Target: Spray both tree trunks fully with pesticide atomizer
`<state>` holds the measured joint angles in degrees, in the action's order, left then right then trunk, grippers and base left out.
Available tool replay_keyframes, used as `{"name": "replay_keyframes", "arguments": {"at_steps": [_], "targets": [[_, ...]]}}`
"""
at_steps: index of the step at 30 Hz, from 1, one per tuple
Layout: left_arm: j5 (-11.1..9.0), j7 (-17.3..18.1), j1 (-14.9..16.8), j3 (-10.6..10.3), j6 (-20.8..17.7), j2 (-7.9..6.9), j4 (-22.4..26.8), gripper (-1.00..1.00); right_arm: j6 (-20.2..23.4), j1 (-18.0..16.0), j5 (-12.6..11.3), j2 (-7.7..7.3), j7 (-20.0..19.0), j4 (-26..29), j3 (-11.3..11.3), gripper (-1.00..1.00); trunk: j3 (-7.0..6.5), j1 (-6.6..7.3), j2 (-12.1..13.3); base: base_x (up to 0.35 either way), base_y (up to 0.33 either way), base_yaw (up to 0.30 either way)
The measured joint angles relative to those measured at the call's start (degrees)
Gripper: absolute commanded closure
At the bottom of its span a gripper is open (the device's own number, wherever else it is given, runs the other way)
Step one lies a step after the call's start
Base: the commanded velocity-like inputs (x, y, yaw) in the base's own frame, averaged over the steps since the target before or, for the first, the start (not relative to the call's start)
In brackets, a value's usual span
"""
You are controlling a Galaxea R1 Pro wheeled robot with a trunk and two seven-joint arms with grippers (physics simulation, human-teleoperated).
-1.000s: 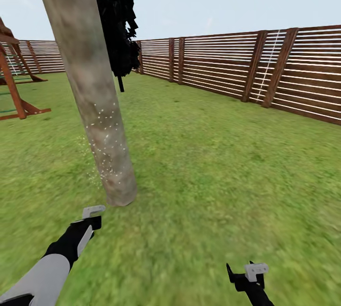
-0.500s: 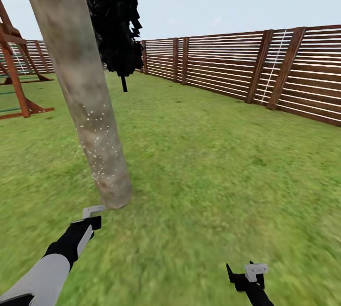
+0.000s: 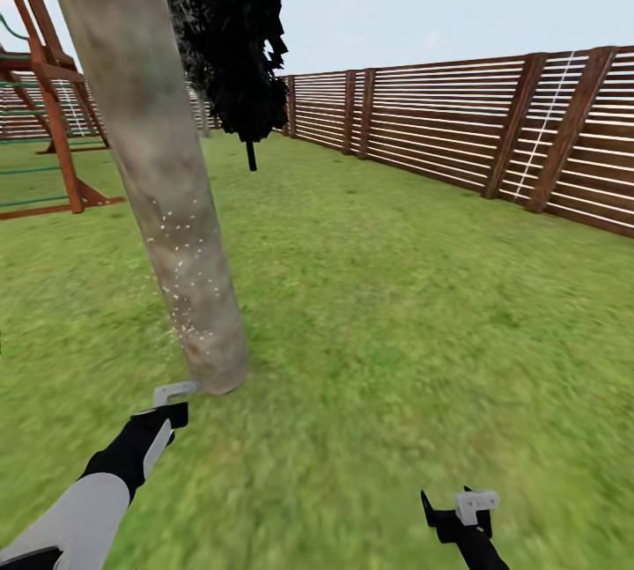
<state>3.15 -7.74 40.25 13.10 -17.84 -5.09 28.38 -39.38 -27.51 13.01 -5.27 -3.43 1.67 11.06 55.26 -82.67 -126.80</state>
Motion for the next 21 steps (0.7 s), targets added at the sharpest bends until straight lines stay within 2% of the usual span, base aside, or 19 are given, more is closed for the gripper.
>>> {"name": "replay_keyframes", "arguments": {"at_steps": [6, 9, 11, 13, 15, 16, 18, 19, 20, 21], "targets": [[0.0, 0.0, 0.0, 0.0, 0.0, -0.01, 0.0, 1.0, 0.01, 0.0, 0.0, 0.0, 0.0, 0.0, -0.02, -1.0, 0.0, 0.0, 0.0, 0.026, -0.21, 0.022], [0.0, 0.1, 0.0, -0.23, 0.1, 0.05, -0.03, 1.0, 0.0, 0.0, -0.01, 0.0, 0.0, 0.0, 0.0, -1.0, 0.0, 0.0, 0.0, 0.0, -0.022, 0.225], [0.26, 0.84, -0.06, -0.81, 0.17, 0.71, -0.08, 1.0, 0.0, 0.0, -0.01, 0.0, 0.0, 0.0, 0.01, -1.0, 0.0, 0.0, 0.0, 0.0, -0.002, 0.273], [1.55, 0.96, -0.56, -4.31, 0.26, 2.84, -0.1, 1.0, 0.03, 0.0, -0.01, 0.0, 0.0, 0.0, 0.02, -1.0, 0.0, 0.0, 0.0, 0.0, 0.0, 0.275], [2.01, 0.79, -1.16, -5.66, 0.68, 3.45, -0.06, 1.0, 0.01, 0.0, -0.01, 0.0, 0.0, 0.0, 0.02, -1.0, 0.0, 0.0, 0.0, 0.0, 0.0, 0.108], [1.48, 0.56, -1.24, -5.28, 0.66, 3.35, -0.02, 1.0, 0.01, 0.0, 0.0, 0.0, 0.0, 0.0, 0.02, -1.0, 0.0, 0.0, 0.0, 0.0, 0.0, 0.026], [-2.51, 0.2, -1.29, -2.16, 0.78, 3.16, 0.07, 1.0, 0.0, 0.0, 0.0, 0.0, 0.0, 0.0, 0.01, -1.0, 0.0, 0.0, 0.0, 0.0, 0.0, 0.009], [-4.69, 0.15, -1.31, 0.06, 0.89, 3.1, 0.28, 1.0, 0.0, 0.0, 0.0, 0.0, 0.0, 0.0, 0.01, -1.0, 0.0, 0.0, 0.0, 0.0, 0.0, 0.002], [-5.34, 0.16, -1.31, 0.69, 1.01, 3.05, 0.47, 1.0, 0.01, 0.0, 0.0, 0.0, 0.0, 0.0, 0.02, -1.0, 0.0, 0.0, 0.0, 0.0, 0.0, 0.0], [-5.61, 0.15, -1.31, 1.0, 3.14, 3.01, 0.42, 1.0, 0.01, 0.0, 0.0, 0.0, 0.0, 0.0, 0.02, -1.0, 0.0, 0.0, 0.0, 0.0, 0.0, 0.0]]}}
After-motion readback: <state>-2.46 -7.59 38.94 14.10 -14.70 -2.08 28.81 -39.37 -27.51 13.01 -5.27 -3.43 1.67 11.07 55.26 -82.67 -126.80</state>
